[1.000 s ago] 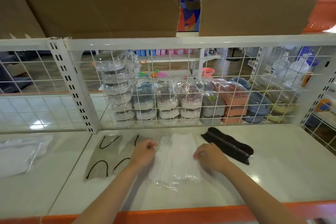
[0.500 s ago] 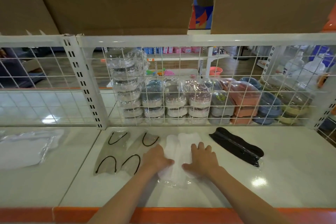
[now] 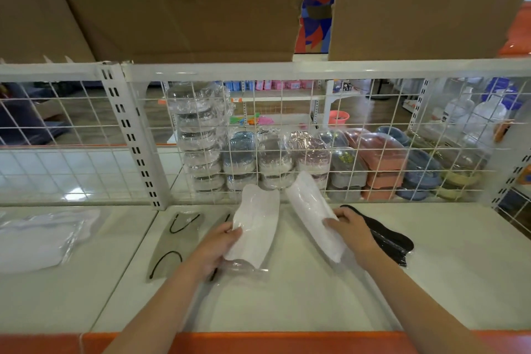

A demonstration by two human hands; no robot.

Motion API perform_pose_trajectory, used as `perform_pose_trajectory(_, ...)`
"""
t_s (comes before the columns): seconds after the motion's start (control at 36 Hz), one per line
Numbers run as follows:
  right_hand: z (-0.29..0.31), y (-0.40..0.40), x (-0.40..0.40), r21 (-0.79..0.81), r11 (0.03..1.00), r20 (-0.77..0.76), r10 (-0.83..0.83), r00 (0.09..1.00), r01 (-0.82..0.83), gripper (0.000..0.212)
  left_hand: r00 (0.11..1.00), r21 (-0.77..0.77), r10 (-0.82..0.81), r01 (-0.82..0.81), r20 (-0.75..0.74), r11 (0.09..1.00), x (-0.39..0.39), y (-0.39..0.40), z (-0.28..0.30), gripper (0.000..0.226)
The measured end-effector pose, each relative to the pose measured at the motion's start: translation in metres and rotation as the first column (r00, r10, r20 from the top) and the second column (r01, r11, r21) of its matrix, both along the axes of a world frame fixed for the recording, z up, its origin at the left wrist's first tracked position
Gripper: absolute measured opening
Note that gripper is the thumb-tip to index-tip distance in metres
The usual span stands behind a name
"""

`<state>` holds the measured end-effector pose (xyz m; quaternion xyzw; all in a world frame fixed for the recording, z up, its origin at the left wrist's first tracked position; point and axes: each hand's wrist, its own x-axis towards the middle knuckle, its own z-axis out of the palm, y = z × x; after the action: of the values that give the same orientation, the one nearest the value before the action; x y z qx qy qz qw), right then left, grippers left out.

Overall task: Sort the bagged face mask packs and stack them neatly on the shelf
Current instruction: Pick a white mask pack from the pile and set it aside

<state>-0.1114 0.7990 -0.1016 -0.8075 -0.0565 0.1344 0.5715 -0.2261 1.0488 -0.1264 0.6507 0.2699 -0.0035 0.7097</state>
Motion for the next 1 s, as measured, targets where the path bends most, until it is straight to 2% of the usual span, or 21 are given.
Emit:
perform_pose_trajectory(0.06, 0.011, -0.002, -0.003, 0.181, 0.981, -0.101, 0.095, 0.990, -0.076, 0.015, 0.996, 0.064, -0.065, 0.068, -0.056, 0.996, 0.001, -0.002, 0.002, 0.022)
perform_pose_trajectory(0.11, 0.021, -0.005, -0.007, 0.362, 0.911, -0.212, 0.287, 0.934, -0.198, 0.023, 0.970, 0.139, -0.198, 0.217, -0.139, 0.966, 0.000, -0.004, 0.006, 0.029)
perform_pose_trajectory(0.17, 0.024, -0.008, -0.007, 0.370, 0.869, -0.255, 0.436, 0.863, -0.330, 0.031, 0.894, 0.285, -0.355, 0.428, -0.274, 0.858, -0.001, -0.006, 0.012, 0.033)
perform_pose_trajectory(0.22, 0.023, -0.009, -0.006, 0.107, 0.888, -0.249, 0.460, 0.853, -0.448, 0.029, 0.818, 0.445, -0.432, 0.571, -0.380, 0.690, 0.001, -0.007, 0.013, 0.036)
perform_pose_trajectory(0.25, 0.020, -0.009, -0.005, -0.115, 0.871, -0.217, 0.448, 0.867, -0.478, 0.032, 0.815, 0.515, -0.423, 0.578, -0.396, 0.633, 0.002, -0.007, 0.012, 0.036)
perform_pose_trajectory(0.28, 0.016, -0.009, -0.004, -0.353, 0.807, -0.176, 0.439, 0.881, -0.473, 0.035, 0.839, 0.575, -0.391, 0.544, -0.379, 0.611, 0.004, -0.005, 0.009, 0.038)
perform_pose_trajectory(0.33, 0.007, -0.011, -0.002, -0.692, 0.618, -0.098, 0.431, 0.897, -0.373, 0.038, 0.915, 0.654, -0.287, 0.403, -0.283, 0.640, 0.007, -0.003, 0.001, 0.046)
perform_pose_trajectory(0.36, 0.001, -0.011, -0.001, -0.763, 0.556, -0.082, 0.421, 0.903, -0.329, 0.041, 0.951, 0.679, -0.214, 0.309, -0.224, 0.666, 0.007, -0.003, -0.003, 0.050)
perform_pose_trajectory(0.42, -0.007, -0.011, -0.003, -0.802, 0.530, -0.058, 0.390, 0.919, -0.275, 0.043, 0.988, 0.711, -0.081, 0.152, -0.132, 0.687, 0.005, -0.004, -0.005, 0.052)
perform_pose_trajectory(0.47, -0.010, -0.013, -0.002, -0.793, 0.553, -0.036, 0.373, 0.927, -0.254, 0.036, 0.989, 0.731, -0.048, 0.137, -0.142, 0.668, 0.001, -0.002, -0.005, 0.054)
perform_pose_trajectory(0.58, -0.013, -0.015, 0.006, -0.683, 0.685, -0.021, 0.329, 0.944, -0.254, 0.022, 0.910, 0.717, -0.164, 0.403, -0.381, 0.568, -0.006, -0.001, -0.005, 0.057)
perform_pose_trajectory(0.61, -0.014, -0.015, 0.007, -0.617, 0.753, 0.015, 0.299, 0.954, -0.227, 0.020, 0.884, 0.715, -0.175, 0.455, -0.433, 0.531, -0.008, -0.002, -0.005, 0.055)
perform_pose_trajectory(0.67, -0.017, -0.015, 0.009, -0.386, 0.906, 0.055, 0.212, 0.976, -0.175, 0.023, 0.871, 0.720, -0.163, 0.477, -0.463, 0.504, -0.008, -0.004, -0.006, 0.048)
perform_pose_trajectory(0.72, -0.015, -0.013, 0.009, -0.161, 0.972, 0.036, 0.181, 0.983, -0.174, 0.031, 0.895, 0.739, -0.147, 0.432, -0.421, 0.516, -0.009, -0.006, -0.006, 0.040)
perform_pose_trajectory(0.81, -0.009, -0.006, 0.006, -0.127, 0.945, 0.081, 0.313, 0.946, -0.302, 0.030, 0.950, 0.791, -0.082, 0.298, -0.303, 0.535, -0.012, -0.011, -0.005, 0.027)
perform_pose_trajectory(0.86, -0.007, 0.001, 0.003, -0.123, 0.906, 0.073, 0.415, 0.907, -0.405, 0.026, 0.972, 0.837, -0.008, 0.205, -0.233, 0.508, -0.017, -0.016, -0.001, 0.013)
perform_pose_trajectory(0.92, -0.007, 0.008, 0.000, -0.138, 0.842, 0.042, 0.530, 0.847, -0.521, 0.024, 0.973, 0.854, 0.058, 0.166, -0.223, 0.493, -0.023, -0.018, -0.001, 0.012)
perform_pose_trajectory(1.0, -0.014, 0.020, -0.002, -0.342, 0.712, 0.087, 0.673, 0.734, -0.613, 0.026, 0.961, 0.868, 0.121, 0.167, -0.250, 0.468, -0.032, -0.015, -0.005, 0.009)
